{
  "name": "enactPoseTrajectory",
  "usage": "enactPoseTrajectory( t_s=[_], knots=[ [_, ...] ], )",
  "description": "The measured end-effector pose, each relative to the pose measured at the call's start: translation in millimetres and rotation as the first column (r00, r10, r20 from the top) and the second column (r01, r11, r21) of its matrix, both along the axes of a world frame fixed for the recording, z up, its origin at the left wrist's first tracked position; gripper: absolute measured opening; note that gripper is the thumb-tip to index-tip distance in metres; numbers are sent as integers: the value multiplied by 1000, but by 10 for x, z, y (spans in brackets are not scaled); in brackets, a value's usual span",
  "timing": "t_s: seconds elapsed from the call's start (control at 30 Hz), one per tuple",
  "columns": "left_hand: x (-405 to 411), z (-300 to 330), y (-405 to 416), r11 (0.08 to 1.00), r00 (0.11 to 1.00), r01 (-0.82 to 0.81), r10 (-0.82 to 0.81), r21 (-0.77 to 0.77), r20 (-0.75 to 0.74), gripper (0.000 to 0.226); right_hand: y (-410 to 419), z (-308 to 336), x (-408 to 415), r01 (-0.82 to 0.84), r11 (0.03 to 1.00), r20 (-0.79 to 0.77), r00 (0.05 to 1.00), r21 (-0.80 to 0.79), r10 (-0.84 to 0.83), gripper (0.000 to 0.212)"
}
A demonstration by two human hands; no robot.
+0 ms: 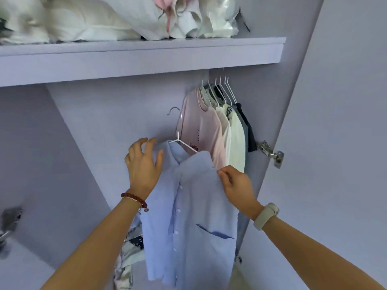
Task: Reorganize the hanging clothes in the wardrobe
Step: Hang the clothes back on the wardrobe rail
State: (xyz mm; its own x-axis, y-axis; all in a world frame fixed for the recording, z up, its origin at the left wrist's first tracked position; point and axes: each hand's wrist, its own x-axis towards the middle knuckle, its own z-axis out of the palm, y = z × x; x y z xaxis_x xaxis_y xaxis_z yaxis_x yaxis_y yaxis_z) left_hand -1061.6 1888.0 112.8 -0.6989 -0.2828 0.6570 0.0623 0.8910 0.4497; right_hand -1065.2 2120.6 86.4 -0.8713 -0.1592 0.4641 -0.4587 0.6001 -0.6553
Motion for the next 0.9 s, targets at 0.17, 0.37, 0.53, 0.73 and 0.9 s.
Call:
enactPoseTrajectory(
  t_s=[0.17, 0.37, 0.53, 0.73, 0.9],
  knots=[
    [-195, 547, 117, 951, 962, -97, 15, -294, -271, 34, -238, 250, -543, 79, 979, -8, 997, -190, -82, 21],
    [-552, 1147, 275, 827, 915, -283, 82, -485, -394, 50, -518, 674, -1296, 141, 948, -47, 986, -287, -160, 24],
    [-791, 1265, 212, 803, 923, -350, 207, -482, -326, 65, -707, 820, -1770, 217, 957, -5, 975, -192, -222, 28],
    [-875, 1208, 121, 721, 903, -419, 269, -551, -335, 74, -893, 652, -1951, 234, 966, 175, 961, -108, -214, 33],
    [-833, 1212, 141, 721, 915, -401, 280, -566, -292, 76, -869, 579, -1890, 215, 960, 266, 950, -178, -164, 31]
  ],
)
